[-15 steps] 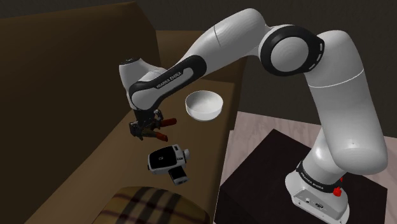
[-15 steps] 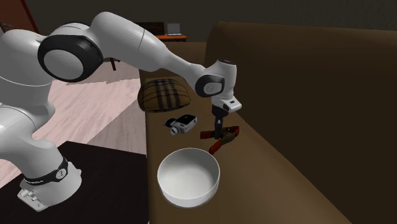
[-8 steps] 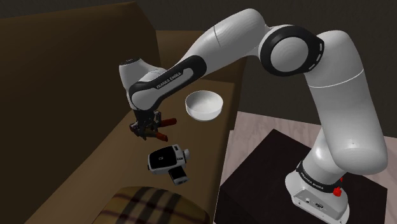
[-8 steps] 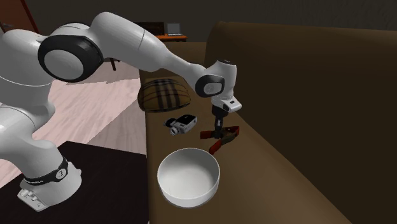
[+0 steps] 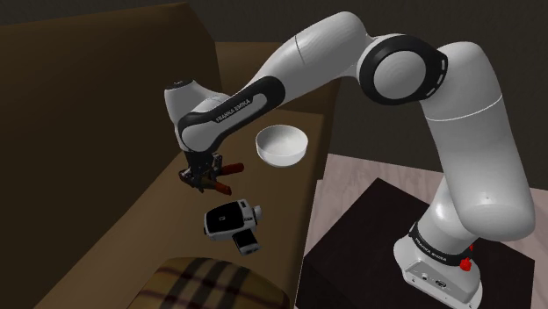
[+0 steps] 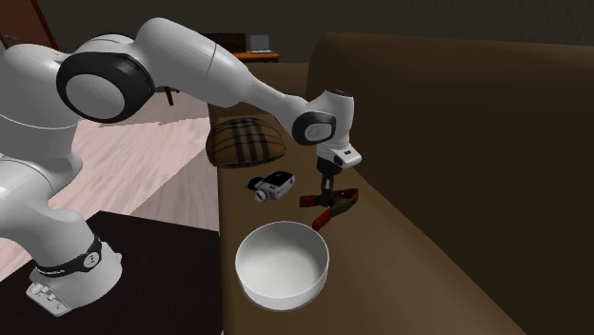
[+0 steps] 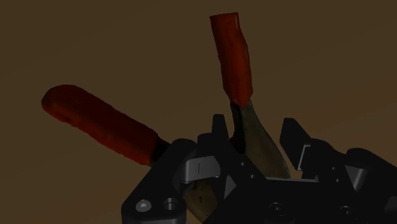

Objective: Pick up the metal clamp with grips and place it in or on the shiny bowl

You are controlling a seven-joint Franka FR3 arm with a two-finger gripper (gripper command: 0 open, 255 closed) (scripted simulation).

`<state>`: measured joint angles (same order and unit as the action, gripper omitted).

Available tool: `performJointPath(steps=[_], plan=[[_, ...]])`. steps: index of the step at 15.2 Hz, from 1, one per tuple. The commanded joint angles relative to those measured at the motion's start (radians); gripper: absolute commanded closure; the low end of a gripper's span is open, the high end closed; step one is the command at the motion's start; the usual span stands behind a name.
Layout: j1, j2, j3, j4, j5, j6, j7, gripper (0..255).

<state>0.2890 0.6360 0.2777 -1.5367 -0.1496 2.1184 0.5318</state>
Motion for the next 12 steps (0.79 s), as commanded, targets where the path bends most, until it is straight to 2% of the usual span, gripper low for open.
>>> performJointPath(steps=[1,12], plan=[[0.000,0.002,0.000,0.000,0.000,0.000,0.000,255],[-0.005,-0.063,0.012,0.050,0.019,-0.112,-0.008,255]])
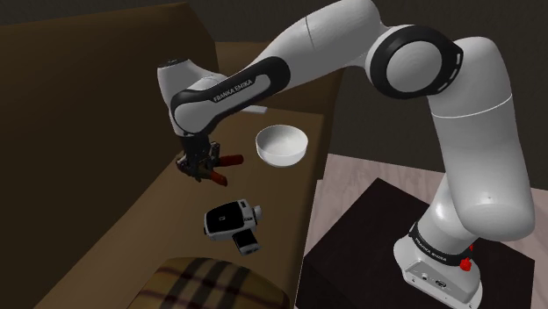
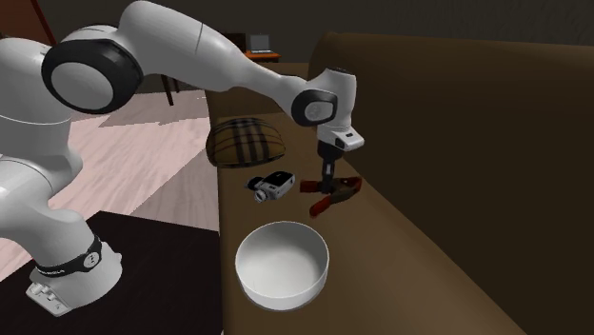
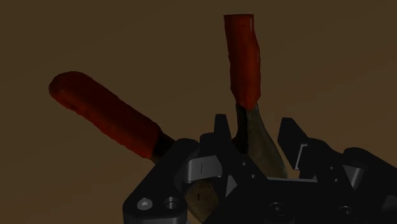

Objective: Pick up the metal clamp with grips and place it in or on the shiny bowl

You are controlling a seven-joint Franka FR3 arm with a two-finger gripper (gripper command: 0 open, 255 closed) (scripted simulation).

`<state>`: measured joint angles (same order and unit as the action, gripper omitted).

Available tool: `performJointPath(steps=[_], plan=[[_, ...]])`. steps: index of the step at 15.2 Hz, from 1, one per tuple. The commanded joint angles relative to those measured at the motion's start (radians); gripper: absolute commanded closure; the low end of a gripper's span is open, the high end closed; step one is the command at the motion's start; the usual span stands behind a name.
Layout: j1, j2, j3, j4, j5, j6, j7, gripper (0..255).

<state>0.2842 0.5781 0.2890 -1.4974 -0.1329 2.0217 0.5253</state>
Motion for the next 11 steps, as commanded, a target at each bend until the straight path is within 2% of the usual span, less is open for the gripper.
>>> performJointPath(steps=[1,11], plan=[[-0.001,-0.010,0.002,0.016,0.003,-0.026,-0.002,255],[0.000,-0.048,0.009,0.093,0.015,-0.140,-0.008,255]])
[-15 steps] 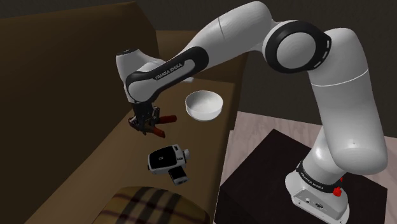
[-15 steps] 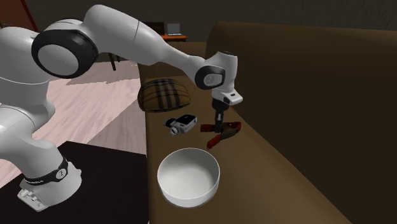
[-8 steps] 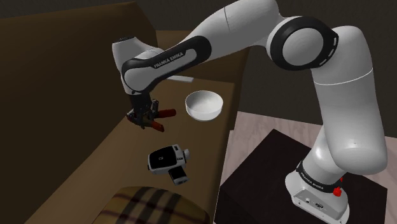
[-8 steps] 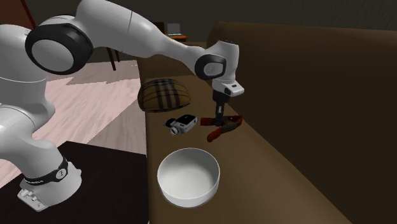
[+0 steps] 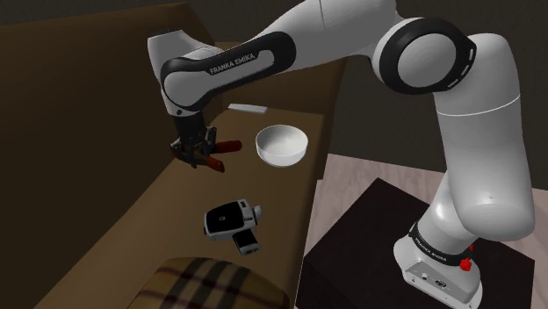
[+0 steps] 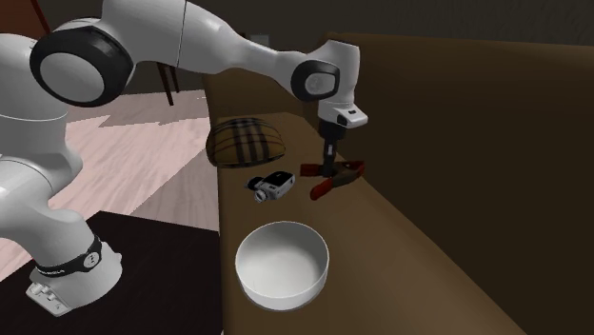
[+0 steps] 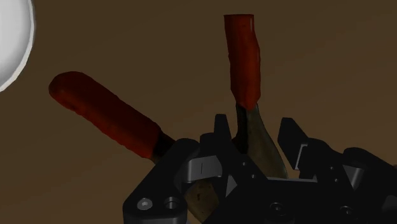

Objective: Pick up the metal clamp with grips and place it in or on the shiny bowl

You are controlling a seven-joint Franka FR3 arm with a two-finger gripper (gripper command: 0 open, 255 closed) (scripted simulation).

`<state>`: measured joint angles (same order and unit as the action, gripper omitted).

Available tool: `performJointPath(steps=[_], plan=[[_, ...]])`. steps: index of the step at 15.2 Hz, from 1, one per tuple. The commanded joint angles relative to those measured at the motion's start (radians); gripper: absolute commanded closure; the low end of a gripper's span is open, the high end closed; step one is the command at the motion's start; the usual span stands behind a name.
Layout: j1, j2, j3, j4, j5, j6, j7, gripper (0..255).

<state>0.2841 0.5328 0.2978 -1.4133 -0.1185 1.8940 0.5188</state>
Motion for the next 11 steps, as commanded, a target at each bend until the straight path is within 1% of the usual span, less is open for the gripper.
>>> performJointPath(steps=[1,11], plan=[[0.000,-0.006,0.001,0.019,0.002,-0.024,-0.001,255],[0.007,-0.019,0.005,0.134,0.007,-0.151,-0.004,255]])
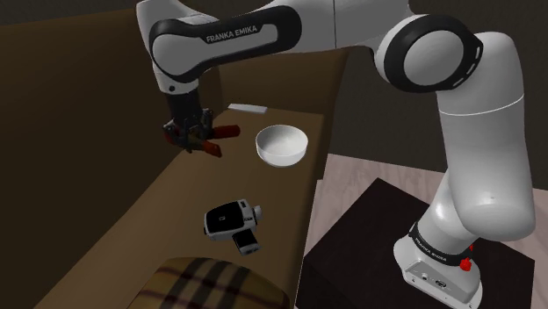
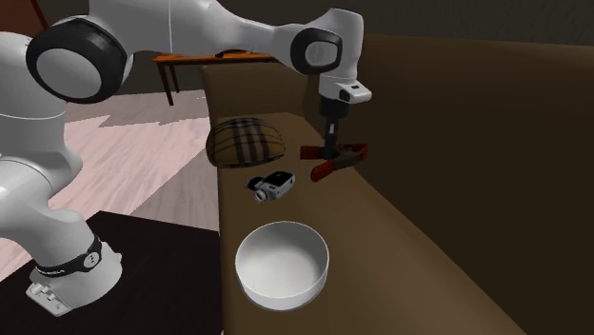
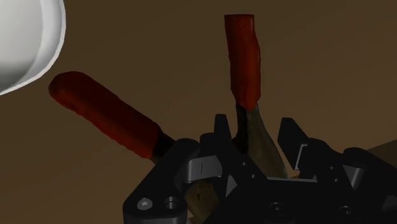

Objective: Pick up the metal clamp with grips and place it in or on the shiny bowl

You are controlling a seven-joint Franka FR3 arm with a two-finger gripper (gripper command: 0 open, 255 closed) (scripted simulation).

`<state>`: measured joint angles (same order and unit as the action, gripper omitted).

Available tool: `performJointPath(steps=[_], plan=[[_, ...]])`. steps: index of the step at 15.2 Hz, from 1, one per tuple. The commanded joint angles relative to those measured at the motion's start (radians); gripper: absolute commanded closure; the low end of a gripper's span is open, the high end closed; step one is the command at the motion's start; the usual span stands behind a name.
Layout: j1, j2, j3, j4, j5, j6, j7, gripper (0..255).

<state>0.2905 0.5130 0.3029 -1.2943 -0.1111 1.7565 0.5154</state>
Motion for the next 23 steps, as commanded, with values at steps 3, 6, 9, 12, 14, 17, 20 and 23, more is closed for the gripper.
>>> performJointPath(steps=[3,6,9,12,14,17,20,23], plan=[[-0.041,-0.077,-0.001,-0.102,0.020,0.027,-0.033,255],[-0.097,-0.181,-0.007,-0.253,0.049,0.076,-0.088,255],[-0.146,-0.274,-0.020,-0.379,0.077,0.112,-0.150,255],[-0.189,-0.357,-0.039,-0.488,0.101,0.140,-0.215,255],[-0.216,-0.409,-0.055,-0.553,0.116,0.154,-0.260,255],[-0.252,-0.479,-0.083,-0.639,0.132,0.171,-0.330,255],[-0.285,-0.542,-0.115,-0.714,0.143,0.182,-0.400,255],[-0.295,-0.554,-0.127,-0.756,0.145,0.211,-0.424,255]])
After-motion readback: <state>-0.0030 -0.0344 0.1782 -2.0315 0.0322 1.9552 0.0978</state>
